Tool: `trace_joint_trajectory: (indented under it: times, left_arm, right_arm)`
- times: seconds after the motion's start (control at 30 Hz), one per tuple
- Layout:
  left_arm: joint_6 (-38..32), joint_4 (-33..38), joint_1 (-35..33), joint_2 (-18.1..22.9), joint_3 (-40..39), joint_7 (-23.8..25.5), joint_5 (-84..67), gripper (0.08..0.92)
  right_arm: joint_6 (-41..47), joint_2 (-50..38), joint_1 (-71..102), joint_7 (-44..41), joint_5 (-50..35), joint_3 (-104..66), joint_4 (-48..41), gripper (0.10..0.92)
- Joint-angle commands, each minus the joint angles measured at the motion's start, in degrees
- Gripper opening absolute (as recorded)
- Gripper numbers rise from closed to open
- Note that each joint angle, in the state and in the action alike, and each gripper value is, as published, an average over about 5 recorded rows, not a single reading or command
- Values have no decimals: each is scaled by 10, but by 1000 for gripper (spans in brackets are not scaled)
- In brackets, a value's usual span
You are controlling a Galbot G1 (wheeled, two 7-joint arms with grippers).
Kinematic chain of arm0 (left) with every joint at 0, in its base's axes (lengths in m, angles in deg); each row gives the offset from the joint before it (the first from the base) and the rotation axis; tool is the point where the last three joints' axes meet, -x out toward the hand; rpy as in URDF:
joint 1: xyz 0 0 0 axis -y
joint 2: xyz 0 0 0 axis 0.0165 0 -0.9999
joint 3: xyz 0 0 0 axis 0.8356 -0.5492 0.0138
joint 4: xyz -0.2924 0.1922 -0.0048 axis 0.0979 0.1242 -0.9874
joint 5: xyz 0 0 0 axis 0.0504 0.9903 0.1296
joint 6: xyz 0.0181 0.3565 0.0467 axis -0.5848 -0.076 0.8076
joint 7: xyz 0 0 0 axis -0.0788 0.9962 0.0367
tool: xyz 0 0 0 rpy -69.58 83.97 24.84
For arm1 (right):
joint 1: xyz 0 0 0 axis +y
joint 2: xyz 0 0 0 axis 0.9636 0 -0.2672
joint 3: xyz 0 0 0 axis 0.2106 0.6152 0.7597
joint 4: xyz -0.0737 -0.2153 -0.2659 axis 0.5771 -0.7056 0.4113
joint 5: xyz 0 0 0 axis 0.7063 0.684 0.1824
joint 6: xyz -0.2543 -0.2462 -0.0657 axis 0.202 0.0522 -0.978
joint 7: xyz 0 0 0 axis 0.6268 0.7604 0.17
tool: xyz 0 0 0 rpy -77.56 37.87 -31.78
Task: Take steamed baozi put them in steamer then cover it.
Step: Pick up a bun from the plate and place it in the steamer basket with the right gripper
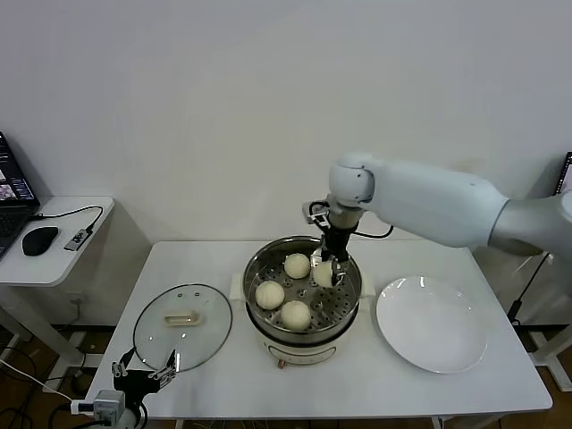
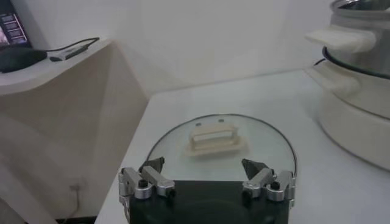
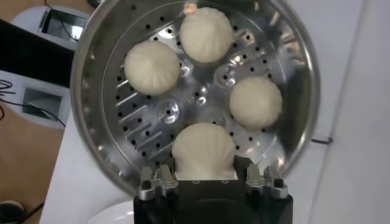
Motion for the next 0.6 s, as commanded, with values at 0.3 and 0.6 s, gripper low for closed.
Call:
trace_joint_trajectory:
  times: [0.3, 0.6]
  left_arm:
    - [1, -2, 1, 2, -3, 2, -2, 823]
    - [2, -3, 9, 5, -5, 4, -4, 823]
  right_arm:
    - [1, 17, 54, 12, 43, -14, -34, 596]
    - [16, -46, 6, 3, -7, -38, 21, 789]
